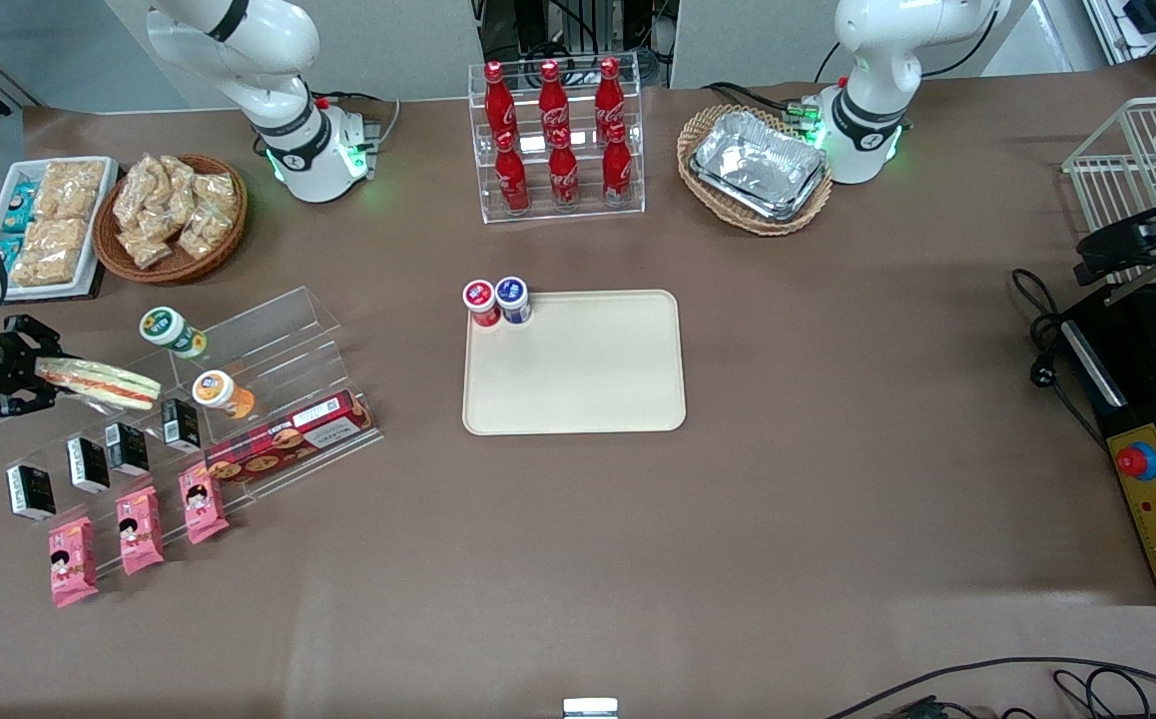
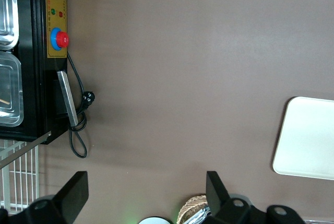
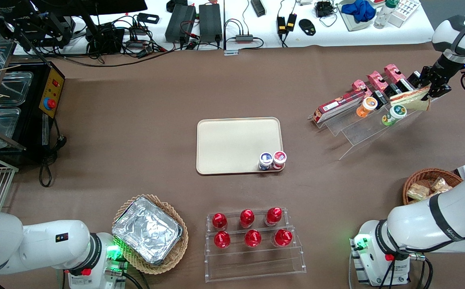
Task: Place sandwich on tray
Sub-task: 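Lift the sandwich off the rack shelf with the right gripper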
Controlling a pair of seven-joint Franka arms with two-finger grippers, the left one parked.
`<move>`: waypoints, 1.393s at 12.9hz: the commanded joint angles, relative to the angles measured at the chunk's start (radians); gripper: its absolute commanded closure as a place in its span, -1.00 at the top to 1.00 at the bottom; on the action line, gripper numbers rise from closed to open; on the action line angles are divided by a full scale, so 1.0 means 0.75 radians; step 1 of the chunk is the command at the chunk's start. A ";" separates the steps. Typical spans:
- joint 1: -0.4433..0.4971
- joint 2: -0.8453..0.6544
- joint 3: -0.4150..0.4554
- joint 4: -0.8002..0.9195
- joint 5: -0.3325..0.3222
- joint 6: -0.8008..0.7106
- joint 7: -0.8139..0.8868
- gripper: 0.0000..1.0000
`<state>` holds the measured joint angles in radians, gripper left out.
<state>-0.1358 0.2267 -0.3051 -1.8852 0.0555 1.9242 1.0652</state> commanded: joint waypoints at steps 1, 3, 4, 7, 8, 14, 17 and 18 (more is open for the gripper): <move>-0.027 0.019 0.008 0.126 -0.015 0.010 -0.101 -0.39; -0.030 0.041 0.008 0.233 -0.017 -0.001 -0.182 -0.38; -0.030 0.041 0.008 0.259 -0.017 -0.001 -0.233 -0.37; -0.013 0.031 0.012 0.307 -0.013 -0.033 -0.287 -0.37; -0.009 0.025 0.020 0.321 -0.011 -0.060 -0.283 -0.37; 0.163 0.023 0.024 0.456 -0.017 -0.132 -0.564 -0.37; 0.222 0.037 0.067 0.521 -0.017 -0.121 -0.887 -0.37; 0.222 0.037 0.104 0.525 -0.017 -0.127 -1.000 -0.37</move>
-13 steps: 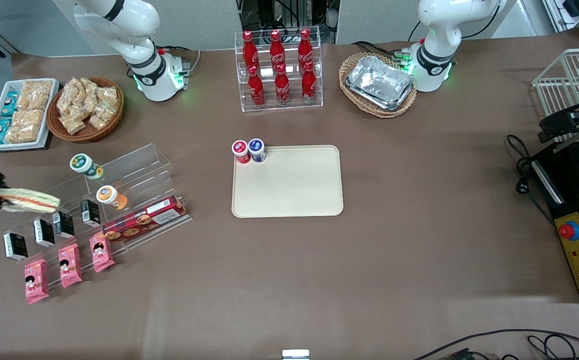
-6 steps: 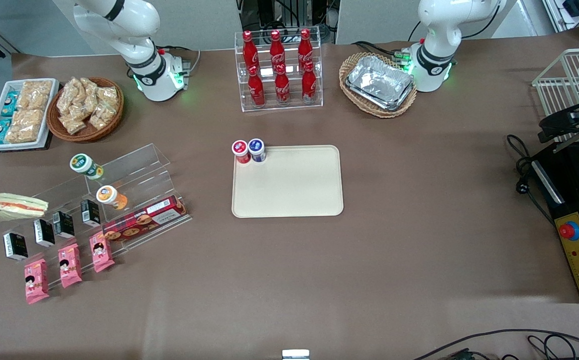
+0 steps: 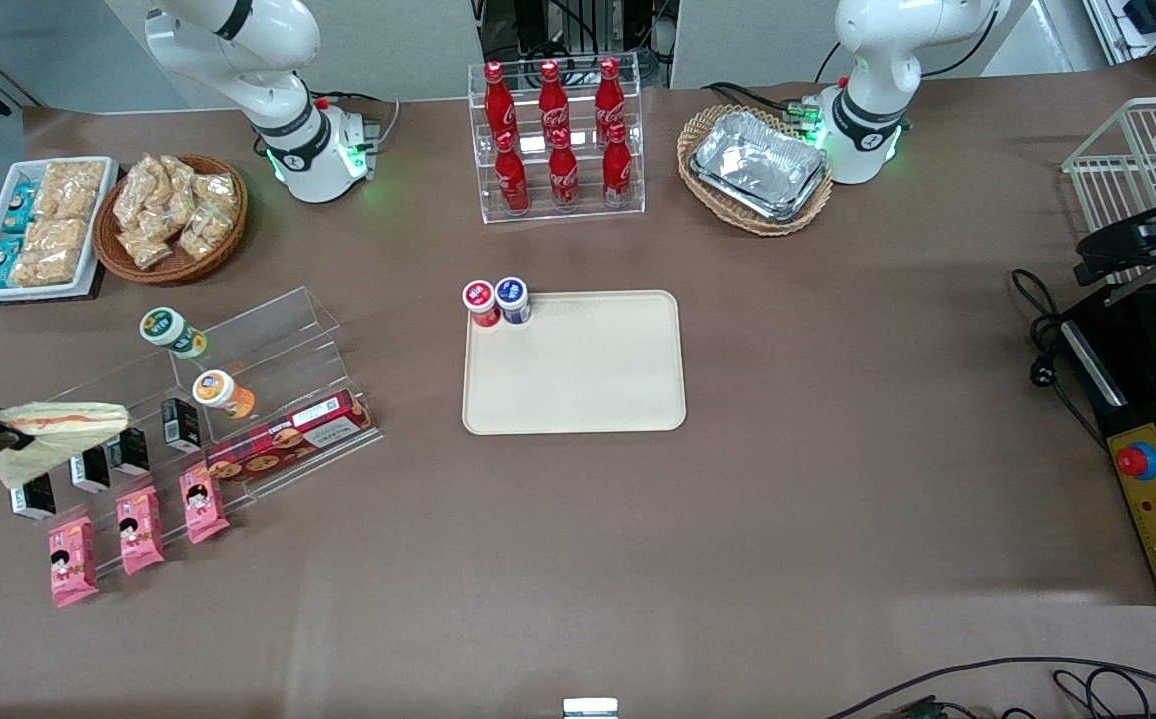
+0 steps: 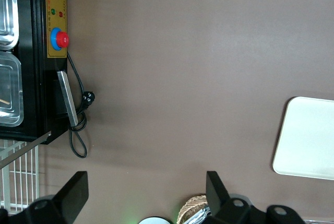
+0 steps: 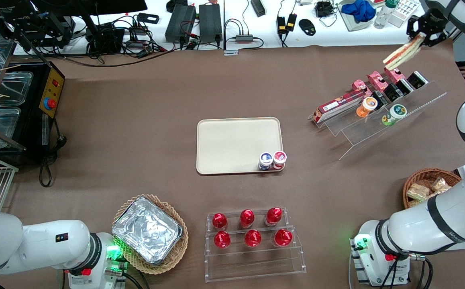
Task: Place sandwich on tray
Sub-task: 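Lift the sandwich off the rack shelf with the right gripper, then carry the sandwich over the cream tray with the right gripper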
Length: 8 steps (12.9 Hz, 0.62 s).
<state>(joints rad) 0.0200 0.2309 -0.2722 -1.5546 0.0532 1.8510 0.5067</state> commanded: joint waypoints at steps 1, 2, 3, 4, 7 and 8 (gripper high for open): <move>0.018 0.024 0.103 0.089 -0.014 -0.038 -0.354 -0.37; 0.018 0.019 0.146 0.089 -0.010 -0.040 -0.417 -0.37; 0.020 0.019 0.193 0.089 -0.008 -0.042 -0.460 -0.37; 0.018 0.019 0.260 0.089 -0.010 -0.042 -0.520 -0.37; 0.020 0.028 0.424 0.087 -0.010 -0.040 -0.685 -0.39; 0.020 0.034 0.471 0.087 -0.010 -0.040 -0.739 -0.40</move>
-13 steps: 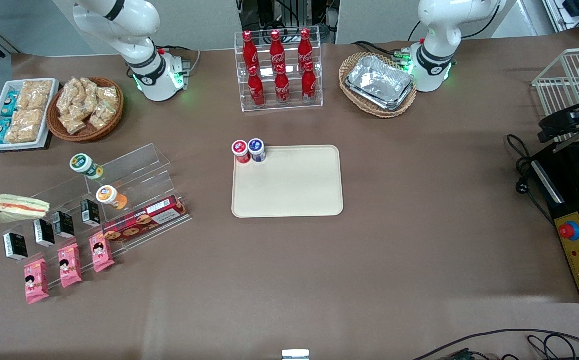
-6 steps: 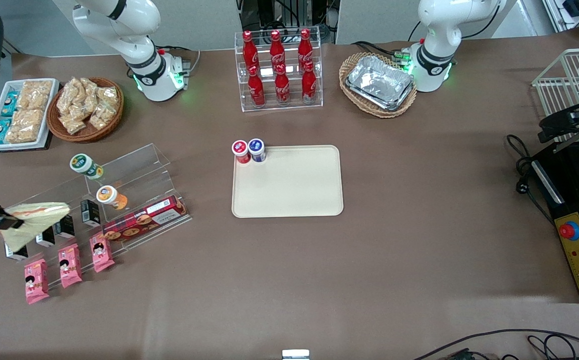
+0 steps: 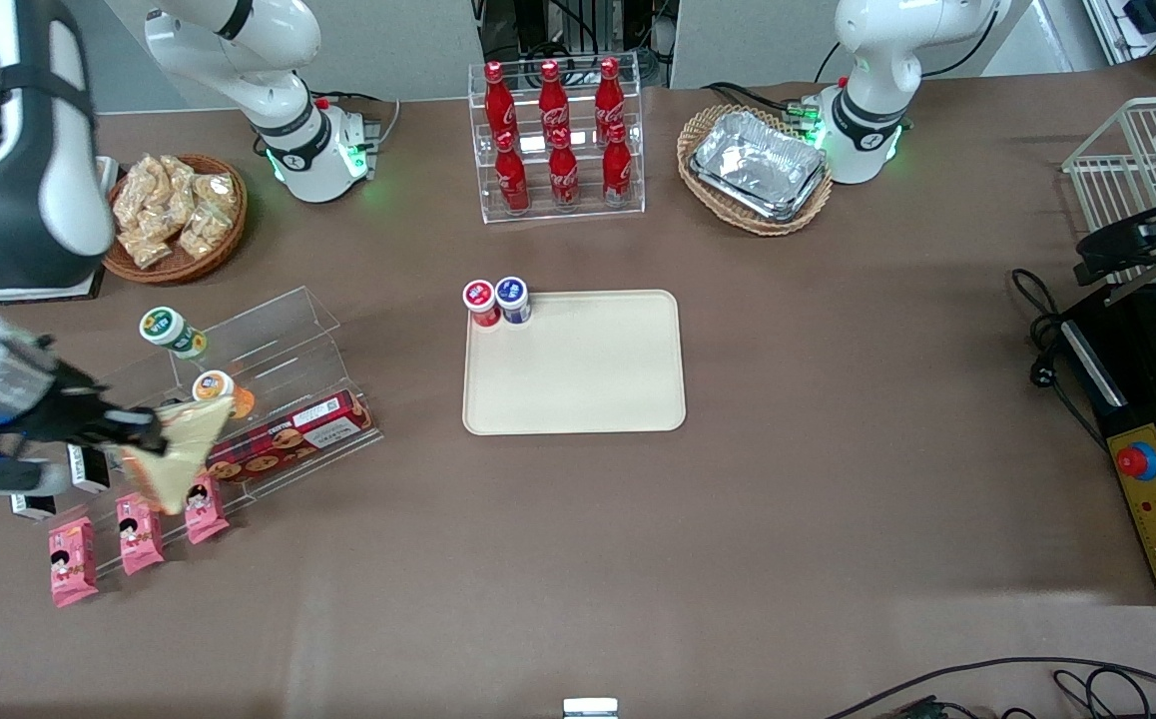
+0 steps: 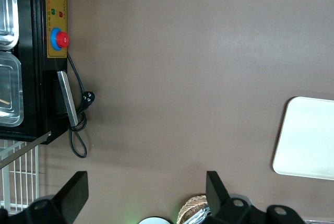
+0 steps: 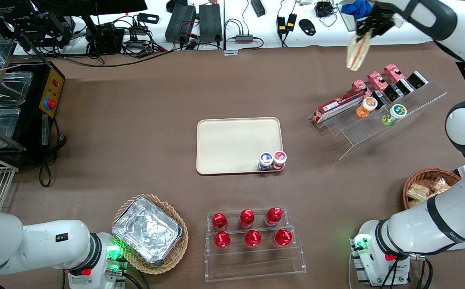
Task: Place sandwich on tray
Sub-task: 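Carry the sandwich over the cream tray with the right gripper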
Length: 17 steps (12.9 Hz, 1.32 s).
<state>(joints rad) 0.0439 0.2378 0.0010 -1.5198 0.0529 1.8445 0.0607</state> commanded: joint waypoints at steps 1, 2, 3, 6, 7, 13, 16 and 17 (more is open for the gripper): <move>-0.009 0.033 0.154 0.040 -0.009 -0.028 -0.215 -0.40; -0.009 0.043 0.221 0.040 -0.011 -0.025 -0.293 -0.40; -0.007 0.053 0.278 0.040 -0.015 -0.023 -0.340 -0.40; 0.033 0.104 0.395 0.040 -0.109 -0.003 -0.449 -0.40; 0.072 0.121 0.410 0.040 -0.152 0.011 -0.490 -0.40; 0.332 0.239 0.422 0.040 -0.261 0.132 -0.798 -0.40; 0.448 0.319 0.422 0.040 -0.353 0.226 -0.844 -0.40; 0.497 0.341 0.420 0.038 -0.393 0.254 -0.838 -0.39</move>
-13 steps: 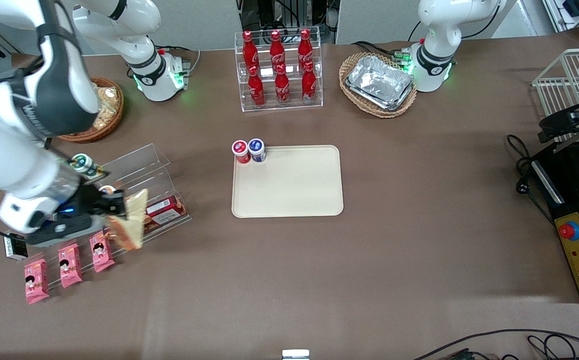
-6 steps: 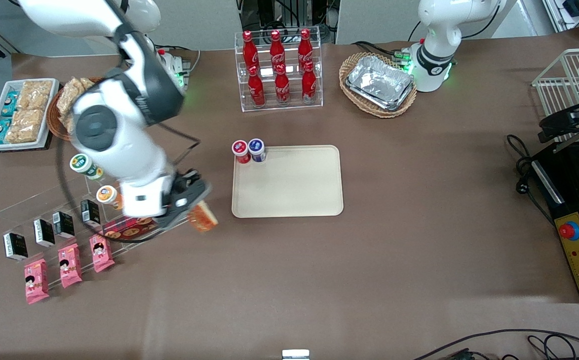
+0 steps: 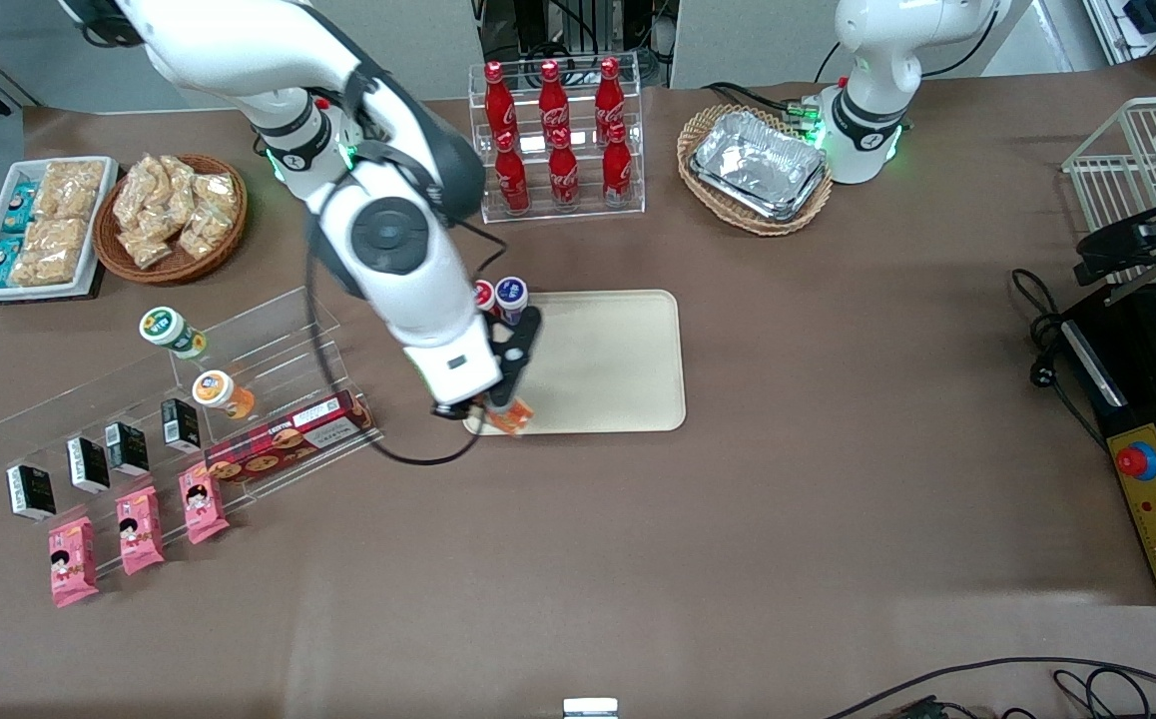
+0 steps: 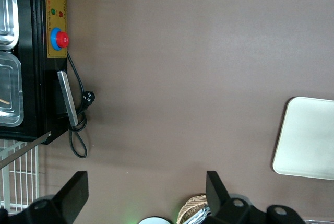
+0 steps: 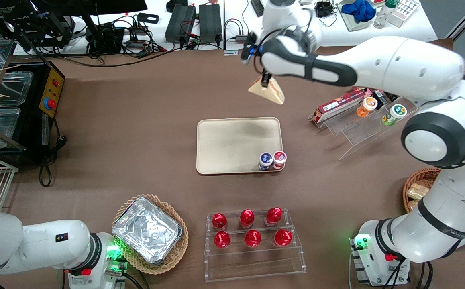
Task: Place sandwich on tray
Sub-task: 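Carry the sandwich over the cream tray with the right gripper, then lower the sandwich onto the tray and open the right gripper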
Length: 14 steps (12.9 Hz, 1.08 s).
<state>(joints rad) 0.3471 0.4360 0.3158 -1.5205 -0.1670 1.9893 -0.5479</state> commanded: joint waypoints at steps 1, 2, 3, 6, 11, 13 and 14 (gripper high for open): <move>0.132 0.106 0.000 0.041 -0.133 0.084 -0.024 -0.39; 0.161 0.136 0.000 0.041 -0.170 0.094 -0.024 -0.39; 0.173 0.175 0.000 0.041 -0.213 0.109 -0.030 -0.39; 0.216 0.259 0.000 0.041 -0.313 0.180 -0.041 -0.38; 0.251 0.347 0.000 0.031 -0.442 0.309 -0.043 -0.29; 0.253 0.372 0.000 0.025 -0.444 0.362 -0.043 -0.29; 0.269 0.378 0.000 0.017 -0.444 0.391 -0.041 -0.29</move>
<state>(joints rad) 0.5329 0.6919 0.3155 -1.5210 -0.4711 2.2315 -0.5732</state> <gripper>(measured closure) 0.643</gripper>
